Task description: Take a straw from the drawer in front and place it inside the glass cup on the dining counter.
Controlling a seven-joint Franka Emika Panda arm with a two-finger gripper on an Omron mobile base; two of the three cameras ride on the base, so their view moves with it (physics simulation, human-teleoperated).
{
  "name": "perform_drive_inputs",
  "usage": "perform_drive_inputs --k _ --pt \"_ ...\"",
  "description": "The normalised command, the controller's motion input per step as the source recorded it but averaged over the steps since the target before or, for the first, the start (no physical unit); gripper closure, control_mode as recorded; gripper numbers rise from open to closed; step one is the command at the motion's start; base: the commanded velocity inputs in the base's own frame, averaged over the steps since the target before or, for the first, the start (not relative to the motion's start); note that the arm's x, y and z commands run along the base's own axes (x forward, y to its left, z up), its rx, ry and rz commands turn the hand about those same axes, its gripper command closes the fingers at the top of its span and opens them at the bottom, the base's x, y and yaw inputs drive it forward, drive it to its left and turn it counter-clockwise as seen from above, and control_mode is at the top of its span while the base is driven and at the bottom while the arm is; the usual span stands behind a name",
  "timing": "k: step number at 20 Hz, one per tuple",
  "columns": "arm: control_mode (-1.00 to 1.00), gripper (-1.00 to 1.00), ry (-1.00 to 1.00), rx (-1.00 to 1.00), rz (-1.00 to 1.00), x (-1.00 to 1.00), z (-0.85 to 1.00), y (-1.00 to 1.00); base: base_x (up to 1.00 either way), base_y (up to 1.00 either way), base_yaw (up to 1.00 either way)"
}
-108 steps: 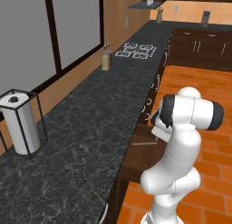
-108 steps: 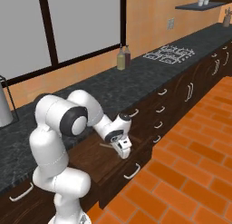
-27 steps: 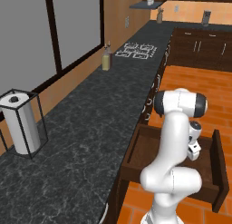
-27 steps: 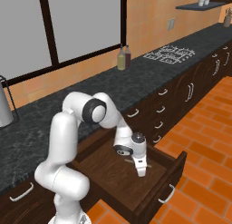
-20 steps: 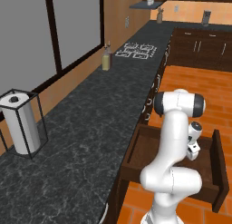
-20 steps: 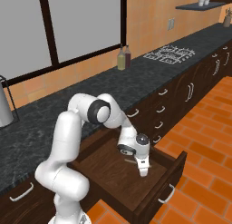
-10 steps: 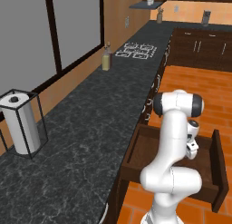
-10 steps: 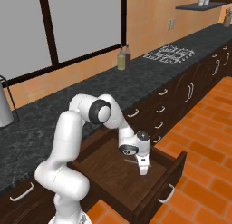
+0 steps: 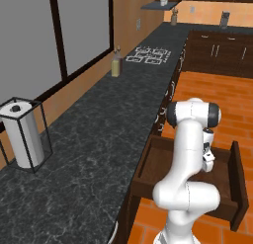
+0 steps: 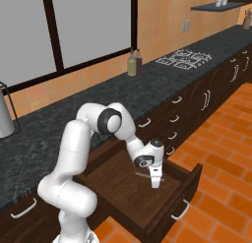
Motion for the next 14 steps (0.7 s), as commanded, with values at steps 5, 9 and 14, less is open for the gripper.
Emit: perform_drive_inputs --k 5,9,14 --pt "-1.00 1.00 -0.03 0.00 -0.01 -0.09 -0.43 0.00 0.00 0.00 0.00" --pt "-1.00 1.00 -0.04 0.00 -0.05 -0.18 -0.28 0.00 0.00 0.00 0.00" --pt "-1.00 1.00 -0.01 0.00 -0.06 -0.08 0.00 0.00 0.00 0.00 0.00"
